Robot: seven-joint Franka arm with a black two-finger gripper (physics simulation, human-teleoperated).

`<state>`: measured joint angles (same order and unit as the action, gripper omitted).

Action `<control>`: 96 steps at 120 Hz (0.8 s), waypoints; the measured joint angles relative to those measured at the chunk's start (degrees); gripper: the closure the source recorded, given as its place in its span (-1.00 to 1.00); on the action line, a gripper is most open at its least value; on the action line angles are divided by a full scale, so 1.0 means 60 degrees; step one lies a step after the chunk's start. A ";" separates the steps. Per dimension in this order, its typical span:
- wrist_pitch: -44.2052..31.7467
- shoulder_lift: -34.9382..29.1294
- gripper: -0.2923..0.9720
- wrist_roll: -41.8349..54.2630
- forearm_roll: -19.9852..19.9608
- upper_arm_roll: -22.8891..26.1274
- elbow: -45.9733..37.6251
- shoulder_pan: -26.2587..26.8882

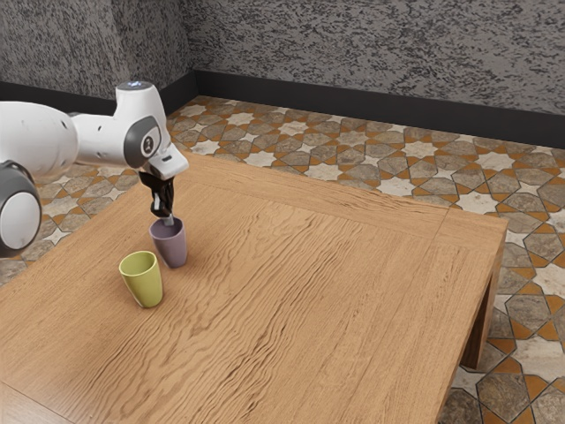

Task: Place the left cup onto the right cup

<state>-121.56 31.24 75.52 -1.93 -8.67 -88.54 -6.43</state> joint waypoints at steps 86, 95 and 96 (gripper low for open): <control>0.0226 -0.1576 0.71 -0.0240 0.0007 -0.0028 -0.0885 0.0165; 0.0264 -0.1747 0.71 -0.0279 0.0016 -0.0033 -0.0975 0.0219; 0.0270 -0.1769 0.71 -0.0284 0.0017 -0.0033 -0.0989 0.0222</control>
<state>-119.94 20.63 73.82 -1.82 -8.86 -94.47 -5.09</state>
